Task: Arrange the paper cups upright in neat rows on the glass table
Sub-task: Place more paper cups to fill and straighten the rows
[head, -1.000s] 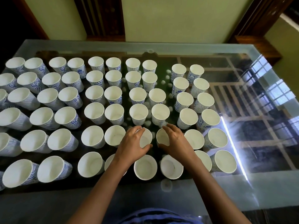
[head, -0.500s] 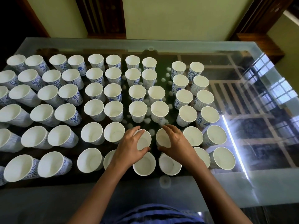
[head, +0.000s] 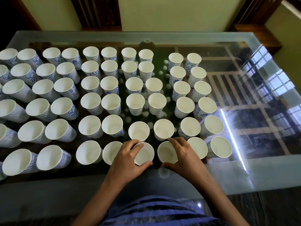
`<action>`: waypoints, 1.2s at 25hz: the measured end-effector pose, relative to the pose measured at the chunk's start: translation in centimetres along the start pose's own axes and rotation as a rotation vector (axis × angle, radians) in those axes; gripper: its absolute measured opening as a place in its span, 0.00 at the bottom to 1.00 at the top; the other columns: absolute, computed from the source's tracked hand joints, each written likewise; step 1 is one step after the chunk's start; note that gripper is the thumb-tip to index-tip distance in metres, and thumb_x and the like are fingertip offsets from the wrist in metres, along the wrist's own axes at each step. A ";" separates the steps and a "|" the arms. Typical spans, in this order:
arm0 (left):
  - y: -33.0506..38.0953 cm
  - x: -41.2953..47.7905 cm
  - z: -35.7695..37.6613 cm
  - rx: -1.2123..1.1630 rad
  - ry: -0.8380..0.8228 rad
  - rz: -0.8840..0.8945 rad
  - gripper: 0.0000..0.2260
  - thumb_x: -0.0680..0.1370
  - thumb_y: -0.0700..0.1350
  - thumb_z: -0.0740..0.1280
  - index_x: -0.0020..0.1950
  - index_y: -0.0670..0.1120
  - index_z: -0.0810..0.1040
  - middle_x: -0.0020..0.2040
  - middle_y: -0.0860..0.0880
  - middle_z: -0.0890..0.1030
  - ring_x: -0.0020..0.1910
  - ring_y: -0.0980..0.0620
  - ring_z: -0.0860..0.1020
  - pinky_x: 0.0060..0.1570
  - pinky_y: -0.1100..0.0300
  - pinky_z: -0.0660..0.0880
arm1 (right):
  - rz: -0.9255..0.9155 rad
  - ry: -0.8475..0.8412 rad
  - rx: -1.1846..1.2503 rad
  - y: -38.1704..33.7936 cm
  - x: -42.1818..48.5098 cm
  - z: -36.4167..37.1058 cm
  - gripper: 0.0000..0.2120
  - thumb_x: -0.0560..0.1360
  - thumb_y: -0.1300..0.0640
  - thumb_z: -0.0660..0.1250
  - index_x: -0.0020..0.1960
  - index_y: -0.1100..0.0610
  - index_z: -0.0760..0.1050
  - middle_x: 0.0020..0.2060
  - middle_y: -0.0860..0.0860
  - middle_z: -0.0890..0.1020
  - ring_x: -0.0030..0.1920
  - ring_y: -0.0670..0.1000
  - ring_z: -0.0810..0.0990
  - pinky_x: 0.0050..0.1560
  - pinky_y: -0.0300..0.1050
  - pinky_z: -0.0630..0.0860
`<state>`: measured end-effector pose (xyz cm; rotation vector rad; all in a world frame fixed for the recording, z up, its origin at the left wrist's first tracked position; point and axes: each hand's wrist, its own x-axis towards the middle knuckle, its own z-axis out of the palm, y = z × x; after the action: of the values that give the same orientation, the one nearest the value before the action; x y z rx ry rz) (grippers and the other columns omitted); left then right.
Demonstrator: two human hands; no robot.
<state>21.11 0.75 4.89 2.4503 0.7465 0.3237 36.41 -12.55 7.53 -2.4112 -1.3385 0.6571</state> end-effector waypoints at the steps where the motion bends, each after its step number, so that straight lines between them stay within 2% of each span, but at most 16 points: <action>1: 0.0 -0.1 0.1 -0.009 -0.012 -0.007 0.26 0.60 0.49 0.80 0.55 0.41 0.80 0.54 0.42 0.79 0.53 0.43 0.78 0.52 0.54 0.74 | 0.003 -0.006 -0.013 0.0 0.0 0.1 0.41 0.67 0.48 0.74 0.73 0.55 0.58 0.67 0.53 0.66 0.66 0.53 0.67 0.60 0.45 0.71; 12: -0.3 -0.2 0.3 -0.022 -0.060 0.000 0.27 0.63 0.51 0.78 0.59 0.43 0.78 0.58 0.44 0.77 0.56 0.45 0.75 0.54 0.54 0.73 | -0.014 -0.018 -0.075 0.1 -0.7 0.8 0.41 0.69 0.48 0.72 0.74 0.56 0.56 0.66 0.54 0.67 0.64 0.54 0.69 0.58 0.43 0.70; 19: -0.3 -0.1 0.3 -0.038 -0.076 0.003 0.26 0.62 0.49 0.78 0.58 0.42 0.79 0.58 0.43 0.77 0.57 0.44 0.75 0.56 0.55 0.71 | 0.009 -0.042 -0.097 0.0 -0.5 0.5 0.42 0.68 0.46 0.72 0.74 0.55 0.55 0.64 0.54 0.67 0.62 0.54 0.70 0.55 0.45 0.71; 22: -0.3 0.1 0.0 -0.028 -0.058 0.013 0.26 0.62 0.50 0.78 0.56 0.42 0.80 0.56 0.44 0.78 0.56 0.45 0.76 0.55 0.57 0.71 | 0.010 -0.012 -0.047 -0.1 -0.3 0.2 0.41 0.67 0.46 0.73 0.73 0.56 0.58 0.64 0.54 0.68 0.63 0.54 0.70 0.57 0.45 0.71; 25: -0.6 1.2 -0.4 -0.017 0.017 0.007 0.23 0.63 0.48 0.78 0.55 0.42 0.80 0.55 0.43 0.79 0.54 0.44 0.78 0.54 0.58 0.70 | -0.009 0.074 0.027 -0.2 1.0 -0.3 0.35 0.69 0.49 0.72 0.71 0.58 0.62 0.65 0.55 0.69 0.64 0.55 0.70 0.60 0.45 0.69; 28: -1.2 3.5 -0.5 -0.013 0.072 -0.052 0.23 0.66 0.48 0.76 0.58 0.41 0.78 0.60 0.42 0.77 0.59 0.42 0.75 0.58 0.53 0.70 | -0.019 0.102 0.016 -0.6 3.4 -0.6 0.33 0.72 0.51 0.70 0.72 0.58 0.61 0.71 0.56 0.63 0.70 0.55 0.63 0.66 0.43 0.63; 30: -1.4 5.0 -0.3 0.008 0.031 -0.108 0.26 0.69 0.52 0.73 0.64 0.43 0.74 0.67 0.44 0.72 0.65 0.44 0.69 0.63 0.52 0.67 | -0.011 0.100 0.014 -0.8 4.9 -0.8 0.33 0.72 0.51 0.70 0.72 0.58 0.60 0.73 0.56 0.60 0.72 0.55 0.60 0.69 0.43 0.60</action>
<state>24.49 4.76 4.69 2.4066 0.8912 0.3178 38.50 -7.94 7.35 -2.3903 -1.3017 0.5334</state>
